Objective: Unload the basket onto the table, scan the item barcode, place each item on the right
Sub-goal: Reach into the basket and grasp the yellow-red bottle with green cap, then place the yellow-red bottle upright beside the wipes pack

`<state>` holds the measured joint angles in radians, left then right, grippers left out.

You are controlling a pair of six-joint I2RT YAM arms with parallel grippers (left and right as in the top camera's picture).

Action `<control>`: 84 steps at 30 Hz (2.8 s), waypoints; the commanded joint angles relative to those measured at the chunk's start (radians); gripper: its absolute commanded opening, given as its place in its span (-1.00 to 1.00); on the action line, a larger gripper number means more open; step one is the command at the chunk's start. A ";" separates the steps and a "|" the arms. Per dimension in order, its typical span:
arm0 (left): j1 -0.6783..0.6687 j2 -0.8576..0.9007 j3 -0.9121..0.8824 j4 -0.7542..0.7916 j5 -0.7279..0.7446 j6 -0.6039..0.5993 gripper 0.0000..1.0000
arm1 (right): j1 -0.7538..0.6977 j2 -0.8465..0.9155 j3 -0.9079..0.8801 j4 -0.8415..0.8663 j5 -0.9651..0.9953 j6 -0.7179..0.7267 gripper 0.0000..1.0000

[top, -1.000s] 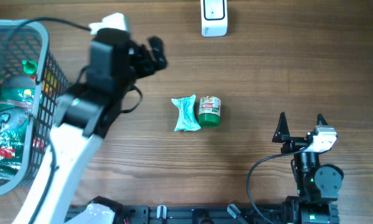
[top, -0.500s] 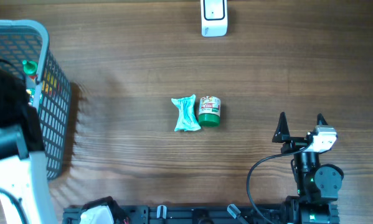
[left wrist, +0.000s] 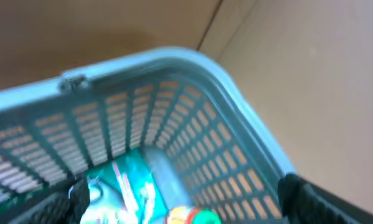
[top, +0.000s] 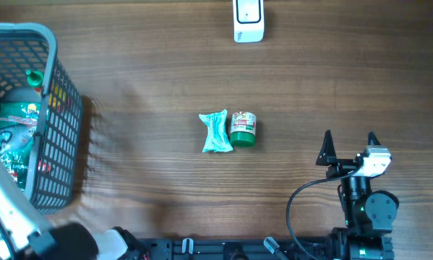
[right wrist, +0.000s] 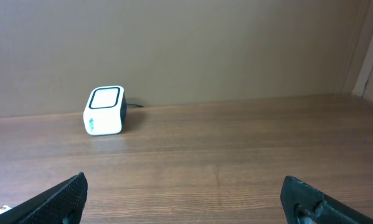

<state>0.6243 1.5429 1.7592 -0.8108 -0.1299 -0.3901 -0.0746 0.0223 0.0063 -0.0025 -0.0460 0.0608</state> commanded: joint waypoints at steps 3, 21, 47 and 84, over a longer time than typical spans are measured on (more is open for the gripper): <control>0.000 0.209 0.159 -0.190 0.225 -0.038 1.00 | -0.002 -0.005 -0.001 0.003 -0.014 0.018 1.00; -0.065 0.462 0.158 -0.356 0.328 -0.006 1.00 | -0.002 -0.005 -0.001 0.003 -0.014 0.018 1.00; -0.030 0.328 0.169 -0.347 0.259 -0.011 -0.19 | -0.002 -0.005 -0.001 0.003 -0.014 0.018 1.00; -1.010 0.266 -0.034 -0.454 0.127 -0.215 -0.29 | -0.002 -0.005 -0.001 0.003 -0.014 0.018 1.00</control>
<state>-0.3519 1.7901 1.8202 -1.3231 0.0673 -0.5301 -0.0746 0.0223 0.0063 -0.0025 -0.0460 0.0608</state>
